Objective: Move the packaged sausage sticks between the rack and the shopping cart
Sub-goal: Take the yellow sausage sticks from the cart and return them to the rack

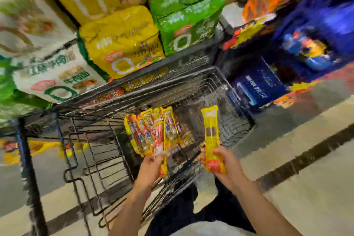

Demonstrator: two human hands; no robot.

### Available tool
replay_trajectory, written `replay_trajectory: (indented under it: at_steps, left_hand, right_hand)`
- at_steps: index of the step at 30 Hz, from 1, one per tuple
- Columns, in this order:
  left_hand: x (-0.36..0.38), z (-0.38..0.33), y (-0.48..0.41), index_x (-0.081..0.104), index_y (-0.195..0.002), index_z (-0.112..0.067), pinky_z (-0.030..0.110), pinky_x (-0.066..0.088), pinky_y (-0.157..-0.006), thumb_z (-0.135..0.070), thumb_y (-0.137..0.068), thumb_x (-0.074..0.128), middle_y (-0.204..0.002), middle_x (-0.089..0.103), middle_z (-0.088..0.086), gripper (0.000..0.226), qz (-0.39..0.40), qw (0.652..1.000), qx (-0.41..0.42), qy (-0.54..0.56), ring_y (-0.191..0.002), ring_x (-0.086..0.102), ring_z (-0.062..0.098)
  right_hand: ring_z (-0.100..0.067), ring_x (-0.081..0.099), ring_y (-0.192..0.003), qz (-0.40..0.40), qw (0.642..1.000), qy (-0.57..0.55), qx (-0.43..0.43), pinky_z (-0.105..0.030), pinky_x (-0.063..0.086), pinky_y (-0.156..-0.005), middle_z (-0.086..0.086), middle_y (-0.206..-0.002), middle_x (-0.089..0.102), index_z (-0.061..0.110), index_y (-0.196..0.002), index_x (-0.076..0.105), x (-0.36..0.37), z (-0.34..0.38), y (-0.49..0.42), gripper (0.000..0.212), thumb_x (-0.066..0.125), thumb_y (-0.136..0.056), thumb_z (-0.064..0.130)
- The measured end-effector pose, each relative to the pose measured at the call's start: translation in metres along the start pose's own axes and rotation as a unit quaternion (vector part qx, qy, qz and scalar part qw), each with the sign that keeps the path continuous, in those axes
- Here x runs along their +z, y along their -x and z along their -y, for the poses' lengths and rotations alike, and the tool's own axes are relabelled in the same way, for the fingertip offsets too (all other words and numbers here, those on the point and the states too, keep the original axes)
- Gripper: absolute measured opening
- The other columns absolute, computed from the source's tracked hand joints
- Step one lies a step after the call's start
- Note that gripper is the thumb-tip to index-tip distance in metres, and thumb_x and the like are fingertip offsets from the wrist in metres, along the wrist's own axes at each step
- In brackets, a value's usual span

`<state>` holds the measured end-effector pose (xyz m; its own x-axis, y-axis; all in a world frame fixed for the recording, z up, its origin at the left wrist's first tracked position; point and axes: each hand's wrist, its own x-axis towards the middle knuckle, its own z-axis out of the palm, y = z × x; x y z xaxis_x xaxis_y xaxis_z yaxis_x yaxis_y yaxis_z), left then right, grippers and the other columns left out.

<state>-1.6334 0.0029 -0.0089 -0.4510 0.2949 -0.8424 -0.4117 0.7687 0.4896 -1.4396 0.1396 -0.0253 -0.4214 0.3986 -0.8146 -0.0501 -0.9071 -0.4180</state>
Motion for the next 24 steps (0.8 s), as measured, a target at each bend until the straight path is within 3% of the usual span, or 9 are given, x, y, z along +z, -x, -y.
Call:
replay_trajectory:
  at_steps: [3, 5, 7, 9, 13, 17, 20, 21, 24]
  left_hand:
    - [0.022, -0.013, 0.015, 0.058, -0.096, -0.009, 0.028, 0.05, -0.056, -0.036, -0.086, 0.07, -0.07, 0.061, 0.002, 0.03, 0.018, 0.999, 0.029, -0.041, -0.058, 0.057, 0.014]
    - [0.042, -0.02, 0.01, 0.06, -0.086, -0.01, 0.034, 0.051, -0.058, -0.056, -0.071, 0.076, -0.062, 0.059, 0.004, 0.051, 0.016, 0.993, 0.043, -0.106, -0.053, 0.054, 0.02]
    - [0.064, -0.018, -0.009, 0.06, -0.091, -0.014, 0.038, 0.054, -0.069, -0.069, -0.061, 0.074, -0.069, 0.063, 0.003, 0.064, 0.022, 0.986, 0.052, -0.157, -0.058, 0.06, 0.023]
    - [0.101, -0.038, 0.004, 0.059, -0.106, -0.022, 0.04, 0.056, -0.077, -0.077, -0.064, 0.066, -0.09, 0.066, 0.007, 0.069, 0.023, 0.973, 0.079, -0.217, -0.076, 0.066, 0.027]
    - [0.201, -0.095, 0.074, 0.056, -0.092, -0.021, 0.03, 0.049, -0.06, -0.05, -0.095, 0.05, -0.082, 0.063, 0.01, 0.03, 0.091, 0.945, 0.163, -0.27, -0.065, 0.059, 0.019]
    - [0.324, -0.104, 0.102, 0.059, -0.086, -0.011, 0.029, 0.045, -0.048, -0.053, -0.091, 0.057, -0.066, 0.057, 0.004, 0.042, 0.145, 0.92, 0.206, -0.301, -0.048, 0.052, 0.013]
    - [0.422, -0.089, 0.102, 0.06, -0.088, -0.016, 0.031, 0.049, -0.052, -0.066, -0.074, 0.059, -0.072, 0.061, 0.003, 0.052, 0.197, 0.895, 0.217, -0.337, -0.056, 0.058, 0.017]
    - [0.454, -0.086, 0.108, 0.06, -0.089, -0.018, 0.032, 0.05, -0.056, -0.069, -0.07, 0.059, -0.073, 0.061, 0.002, 0.055, 0.216, 0.882, 0.231, -0.35, -0.059, 0.058, 0.018]
    - [0.536, -0.088, 0.154, 0.055, -0.083, -0.021, 0.029, 0.048, -0.058, -0.053, -0.086, 0.063, -0.076, 0.059, 0.001, 0.033, 0.266, 0.838, 0.257, -0.401, -0.058, 0.054, 0.011]
  right_hand:
    - [-0.019, 0.055, -0.047, -0.014, 0.997, -0.066, -0.024, -0.021, 0.039, -0.034, -0.015, -0.074, 0.062, 0.003, -0.107, 0.053, -0.029, 0.016, 0.025, 0.032, 0.059, -0.076, 0.004]
    - [-0.016, 0.051, -0.045, -0.024, 0.992, -0.119, -0.037, -0.021, 0.036, -0.034, -0.015, -0.073, 0.058, 0.004, -0.102, 0.057, -0.055, 0.027, 0.042, 0.025, 0.061, -0.079, 0.013]
    - [-0.019, 0.048, -0.048, -0.066, 0.982, -0.163, -0.067, -0.024, 0.033, -0.039, -0.015, -0.074, 0.057, 0.009, -0.091, 0.067, -0.087, 0.039, 0.059, 0.028, 0.056, -0.086, 0.034]
    - [-0.022, 0.044, -0.051, -0.105, 0.965, -0.224, -0.089, -0.024, 0.03, -0.042, -0.016, -0.074, 0.057, 0.013, -0.082, 0.07, -0.123, 0.05, 0.075, 0.034, 0.055, -0.085, 0.043]
    - [-0.024, 0.047, -0.049, -0.183, 0.94, -0.26, -0.126, -0.026, 0.034, -0.042, -0.022, -0.082, 0.062, 0.003, -0.105, 0.058, -0.204, 0.067, 0.115, 0.034, 0.046, -0.096, 0.033]
    - [-0.019, 0.05, -0.047, -0.198, 0.916, -0.308, -0.163, -0.028, 0.039, -0.041, -0.017, -0.077, 0.055, 0.004, -0.112, 0.054, -0.287, 0.08, 0.168, 0.031, 0.056, -0.09, 0.026]
    - [-0.024, 0.047, -0.055, -0.217, 0.903, -0.319, -0.187, -0.033, 0.04, -0.047, -0.013, -0.073, 0.049, 0.008, -0.107, 0.052, -0.35, 0.097, 0.199, 0.061, 0.084, -0.062, 0.036]
    - [-0.025, 0.049, -0.056, -0.227, 0.899, -0.321, -0.193, -0.033, 0.044, -0.047, -0.013, -0.075, 0.05, 0.006, -0.109, 0.052, -0.371, 0.102, 0.206, 0.063, 0.084, -0.062, 0.032]
    - [-0.026, 0.06, -0.06, -0.238, 0.881, -0.344, -0.221, -0.032, 0.052, -0.05, -0.015, -0.081, 0.062, 0.0, -0.125, 0.051, -0.425, 0.119, 0.228, 0.041, 0.058, -0.085, 0.007]
